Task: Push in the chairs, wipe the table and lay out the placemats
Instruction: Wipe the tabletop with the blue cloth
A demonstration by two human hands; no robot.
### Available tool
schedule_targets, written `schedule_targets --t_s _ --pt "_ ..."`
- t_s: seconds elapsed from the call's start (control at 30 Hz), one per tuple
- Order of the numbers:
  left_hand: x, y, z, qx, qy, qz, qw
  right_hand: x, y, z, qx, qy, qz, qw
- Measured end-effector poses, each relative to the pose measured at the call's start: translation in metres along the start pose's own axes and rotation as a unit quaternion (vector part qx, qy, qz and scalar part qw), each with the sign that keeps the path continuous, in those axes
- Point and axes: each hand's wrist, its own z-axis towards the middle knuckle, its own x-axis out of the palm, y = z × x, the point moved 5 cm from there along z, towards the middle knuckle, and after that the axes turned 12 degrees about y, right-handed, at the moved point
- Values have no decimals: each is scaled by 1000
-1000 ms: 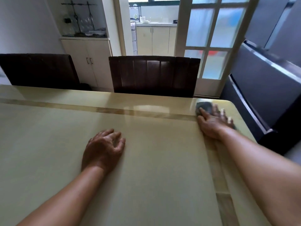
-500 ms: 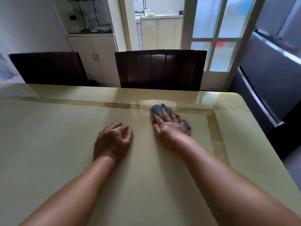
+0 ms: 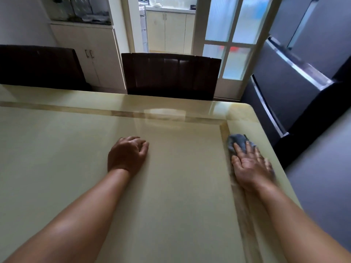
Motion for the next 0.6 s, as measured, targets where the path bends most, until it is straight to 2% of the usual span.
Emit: schedule_targets --t_s 0.07,0.1,0.17,0.23,0.3,0.4,0.5,0.6 --pt "-2 1 -1 -5 7 17 1000 15 6 -29 24 -6 2 1000" --pt "-3 3 1 -10 16 25 1000 27 19 -43 2 0 -5 1000" --pt "-4 -2 7 -20 57 39 997 49 54 -79 -93 27 -22 995" --pt "-5 -13 6 -34 99 49 993 73 87 -114 -188 21 -42 981" --pt "-4 -25 -9 -45 105 32 993 81 108 -145 -241 -14 -65 968" --pt "5 -37 -62 -34 87 -36 995 85 105 -156 -328 36 -122 936" --pt "2 -37 -121 -25 82 -93 992 65 71 -126 -312 56 -138 938" --pt "-4 -23 -179 5 81 -80 993 46 41 -86 -165 68 -87 980"
